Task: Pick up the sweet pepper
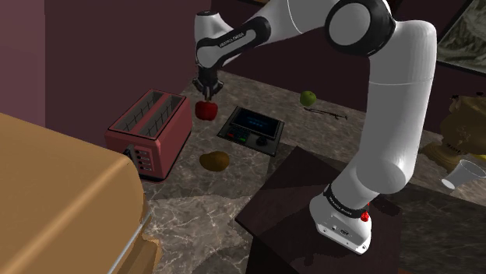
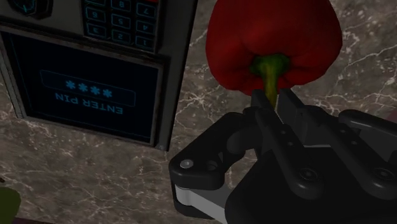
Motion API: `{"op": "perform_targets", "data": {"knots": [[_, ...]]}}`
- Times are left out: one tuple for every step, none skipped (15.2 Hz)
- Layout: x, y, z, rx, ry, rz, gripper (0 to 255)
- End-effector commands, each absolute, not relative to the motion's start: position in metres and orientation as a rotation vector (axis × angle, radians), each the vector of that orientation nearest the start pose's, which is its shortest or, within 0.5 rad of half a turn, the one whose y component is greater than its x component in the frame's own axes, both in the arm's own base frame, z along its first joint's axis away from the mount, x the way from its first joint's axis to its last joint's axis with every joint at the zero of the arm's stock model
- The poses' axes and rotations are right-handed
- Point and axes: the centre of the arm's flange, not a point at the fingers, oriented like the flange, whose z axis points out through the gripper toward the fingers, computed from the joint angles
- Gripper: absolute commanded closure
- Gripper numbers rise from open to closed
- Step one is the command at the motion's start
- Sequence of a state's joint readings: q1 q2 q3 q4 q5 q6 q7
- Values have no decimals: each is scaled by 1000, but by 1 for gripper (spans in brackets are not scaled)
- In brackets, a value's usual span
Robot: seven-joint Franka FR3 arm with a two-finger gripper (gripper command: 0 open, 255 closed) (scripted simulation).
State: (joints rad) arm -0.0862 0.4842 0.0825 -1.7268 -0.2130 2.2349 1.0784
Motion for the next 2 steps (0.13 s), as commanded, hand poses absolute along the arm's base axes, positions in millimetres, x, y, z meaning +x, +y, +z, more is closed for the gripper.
{"op": "perform_targets", "data": {"knots": [[669,-14,314,-2869,1498,-147,255],[669,-14,314,-2869,1498,-147,255]]}}
